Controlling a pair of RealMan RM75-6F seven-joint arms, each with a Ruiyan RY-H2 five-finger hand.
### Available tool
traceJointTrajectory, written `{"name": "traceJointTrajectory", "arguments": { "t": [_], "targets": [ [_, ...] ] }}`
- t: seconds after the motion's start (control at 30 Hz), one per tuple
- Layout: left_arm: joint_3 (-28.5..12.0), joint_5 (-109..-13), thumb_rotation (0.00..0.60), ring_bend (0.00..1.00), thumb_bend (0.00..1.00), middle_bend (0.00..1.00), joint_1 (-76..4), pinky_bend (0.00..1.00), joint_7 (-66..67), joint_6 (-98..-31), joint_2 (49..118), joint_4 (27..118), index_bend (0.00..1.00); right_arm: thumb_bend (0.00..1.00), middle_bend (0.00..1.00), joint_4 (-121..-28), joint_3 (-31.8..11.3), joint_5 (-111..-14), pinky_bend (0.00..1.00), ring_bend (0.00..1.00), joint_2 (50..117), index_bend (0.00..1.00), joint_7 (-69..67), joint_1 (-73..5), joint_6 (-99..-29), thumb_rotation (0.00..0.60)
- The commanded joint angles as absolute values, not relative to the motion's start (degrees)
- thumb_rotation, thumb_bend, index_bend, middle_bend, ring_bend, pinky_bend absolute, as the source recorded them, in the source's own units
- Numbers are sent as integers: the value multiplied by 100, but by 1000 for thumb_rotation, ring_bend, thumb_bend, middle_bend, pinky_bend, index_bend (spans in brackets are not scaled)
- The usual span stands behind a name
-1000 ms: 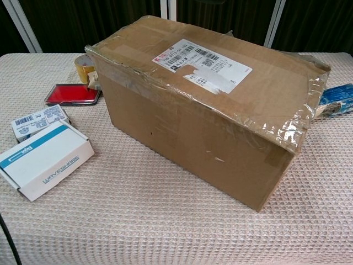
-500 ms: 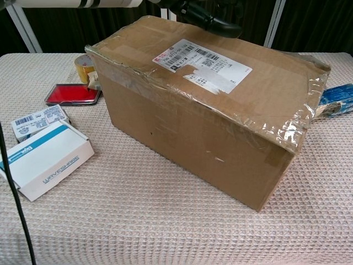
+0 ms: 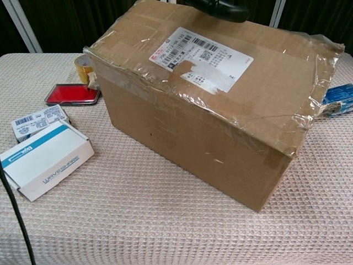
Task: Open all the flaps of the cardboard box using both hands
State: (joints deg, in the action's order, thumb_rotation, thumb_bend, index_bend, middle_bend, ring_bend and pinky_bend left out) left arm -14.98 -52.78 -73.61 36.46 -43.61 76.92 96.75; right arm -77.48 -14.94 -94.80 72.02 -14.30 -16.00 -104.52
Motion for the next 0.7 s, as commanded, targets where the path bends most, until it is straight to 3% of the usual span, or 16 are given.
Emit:
{"name": "traceJointTrajectory", "arguments": {
  "t": [0.03, 0.33, 0.7],
  "targets": [
    [-1575, -5113, 0, 131, 218, 495, -7328, 278, 3496, -4432, 7362, 10060, 157, 362, 0, -7774, -1494, -9499, 0, 0, 7203, 0, -1410, -1613, -10453, 600],
    [-1509, -4186, 0, 131, 151, 498, -7266, 278, 3533, -4485, 5792, 11630, 148, 362, 0, -7875, -1487, -9588, 0, 0, 7234, 0, -1280, -1675, -10452, 600],
    [-1296, -4471, 0, 131, 103, 488, -6652, 279, 3043, -4607, 4330, 12969, 191, 358, 0, -7994, -1398, -9765, 0, 0, 7387, 0, -1078, -1762, -10424, 600]
  ]
}}
